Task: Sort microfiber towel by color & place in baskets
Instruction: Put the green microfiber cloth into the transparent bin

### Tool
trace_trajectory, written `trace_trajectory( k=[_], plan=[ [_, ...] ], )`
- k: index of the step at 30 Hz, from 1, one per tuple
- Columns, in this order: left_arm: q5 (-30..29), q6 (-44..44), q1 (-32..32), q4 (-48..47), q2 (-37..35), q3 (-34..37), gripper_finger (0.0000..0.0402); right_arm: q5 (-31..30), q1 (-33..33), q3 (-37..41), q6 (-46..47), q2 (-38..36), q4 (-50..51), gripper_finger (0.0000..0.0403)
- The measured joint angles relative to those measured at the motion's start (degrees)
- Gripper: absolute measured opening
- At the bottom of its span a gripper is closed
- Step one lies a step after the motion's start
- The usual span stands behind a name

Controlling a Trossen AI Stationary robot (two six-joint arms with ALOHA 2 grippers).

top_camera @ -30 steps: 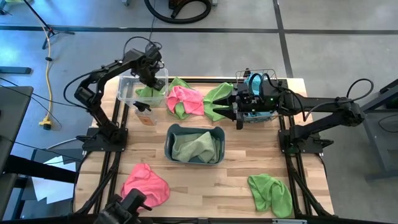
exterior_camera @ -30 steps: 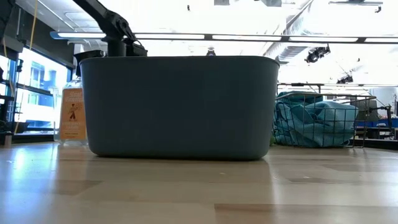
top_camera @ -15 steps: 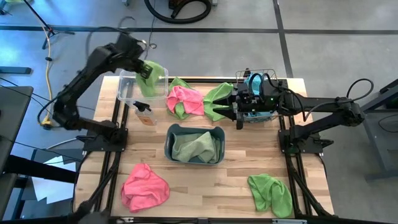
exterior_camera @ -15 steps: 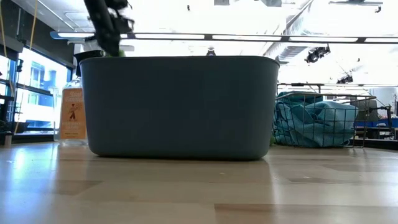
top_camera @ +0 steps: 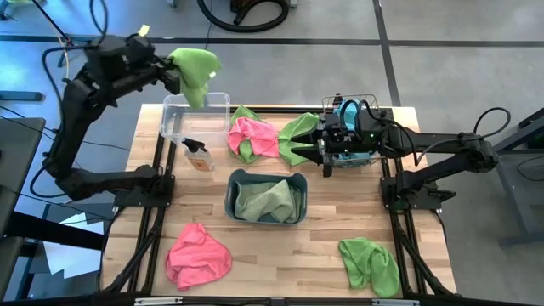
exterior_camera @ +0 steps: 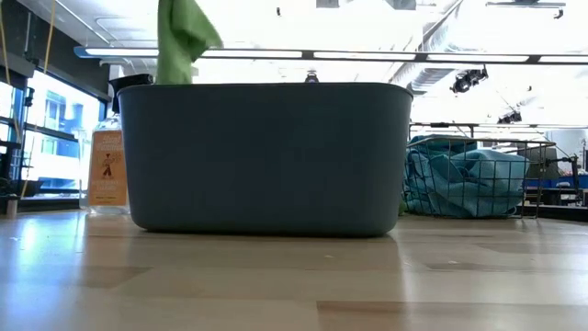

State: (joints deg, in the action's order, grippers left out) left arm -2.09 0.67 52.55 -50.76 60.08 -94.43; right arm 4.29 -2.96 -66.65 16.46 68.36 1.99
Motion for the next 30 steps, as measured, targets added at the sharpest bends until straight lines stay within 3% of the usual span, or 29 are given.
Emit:
trace_trajectory(
  k=[7,13,30],
  plan=[
    [3.71,-2.18,-6.64,1.58,-2.06,0.04,0.0000,0.00,0.00,-0.02,-0.77,-0.26,-4.70,0.0174],
    [6.12,-6.34,-16.14,6.92,-1.92,1.16,0.0000,-0.02,-0.11,-0.04,-4.51,-1.99,-7.11,0.0174],
    [6.08,-11.53,-45.73,50.97,-5.36,30.42,0.0000,-0.07,-0.90,-0.07,-6.46,-8.82,-6.30,0.0174]
  ],
)
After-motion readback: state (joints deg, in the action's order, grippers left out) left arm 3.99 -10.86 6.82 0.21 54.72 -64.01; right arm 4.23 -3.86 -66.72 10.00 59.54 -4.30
